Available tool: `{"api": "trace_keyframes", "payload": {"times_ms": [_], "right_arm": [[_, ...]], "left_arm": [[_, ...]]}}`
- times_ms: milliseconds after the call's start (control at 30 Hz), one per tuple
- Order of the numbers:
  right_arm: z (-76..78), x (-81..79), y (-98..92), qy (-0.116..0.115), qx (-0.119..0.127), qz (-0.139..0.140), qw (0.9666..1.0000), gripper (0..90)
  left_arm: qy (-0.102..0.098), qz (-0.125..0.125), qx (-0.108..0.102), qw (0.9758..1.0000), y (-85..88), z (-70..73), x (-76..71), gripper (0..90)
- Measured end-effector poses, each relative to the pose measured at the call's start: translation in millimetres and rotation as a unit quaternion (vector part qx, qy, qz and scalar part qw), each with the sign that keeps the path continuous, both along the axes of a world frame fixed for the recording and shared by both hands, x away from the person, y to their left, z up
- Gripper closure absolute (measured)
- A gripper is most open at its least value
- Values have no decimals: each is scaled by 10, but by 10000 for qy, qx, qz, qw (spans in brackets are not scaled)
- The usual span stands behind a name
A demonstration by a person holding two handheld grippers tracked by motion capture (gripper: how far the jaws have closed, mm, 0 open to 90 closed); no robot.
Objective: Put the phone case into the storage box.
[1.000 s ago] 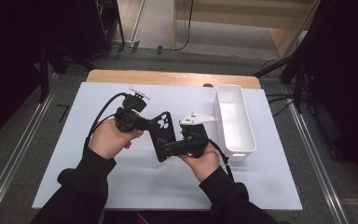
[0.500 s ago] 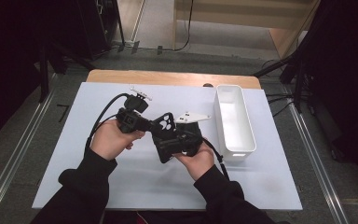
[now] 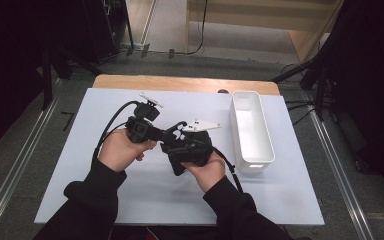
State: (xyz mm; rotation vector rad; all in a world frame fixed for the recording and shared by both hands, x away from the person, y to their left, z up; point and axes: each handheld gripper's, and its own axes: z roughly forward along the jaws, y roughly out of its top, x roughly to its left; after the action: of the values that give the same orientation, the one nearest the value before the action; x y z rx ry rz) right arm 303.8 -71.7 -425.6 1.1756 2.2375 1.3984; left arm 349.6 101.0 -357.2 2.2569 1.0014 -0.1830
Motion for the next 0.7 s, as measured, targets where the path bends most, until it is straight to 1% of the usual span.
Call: {"api": "trace_keyframes", "payload": {"times_ms": [167, 267, 333, 400, 600, 633, 700], "right_arm": [[19, -14, -1, -63, -53, 12, 10000, 121], [34, -14, -6, -57, -53, 42, 10000, 126], [43, -14, -6, -49, -56, 55, 10000, 128], [49, -15, -6, -31, -49, 74, 10000, 129], [35, -9, -4, 14, -68, 139, 9999, 129], [30, -7, -3, 39, -66, 146, 9999, 129], [23, -7, -4, 74, -64, 157, 9998, 130]], "left_arm": [[-12, 16, -52, 10000, 6, 11, -3, 778], [-41, -23, -44, 10000, 16, 19, -2, 777], [-70, -11, -79, 9999, 16, 28, -6, 775], [-70, 36, -124, 9999, 20, 42, -7, 747], [-151, 93, -178, 9997, 78, 110, -4, 676], [-161, 138, -208, 9996, 88, 126, -9, 664], [-187, 117, -206, 9995, 111, 145, -5, 638]]}}
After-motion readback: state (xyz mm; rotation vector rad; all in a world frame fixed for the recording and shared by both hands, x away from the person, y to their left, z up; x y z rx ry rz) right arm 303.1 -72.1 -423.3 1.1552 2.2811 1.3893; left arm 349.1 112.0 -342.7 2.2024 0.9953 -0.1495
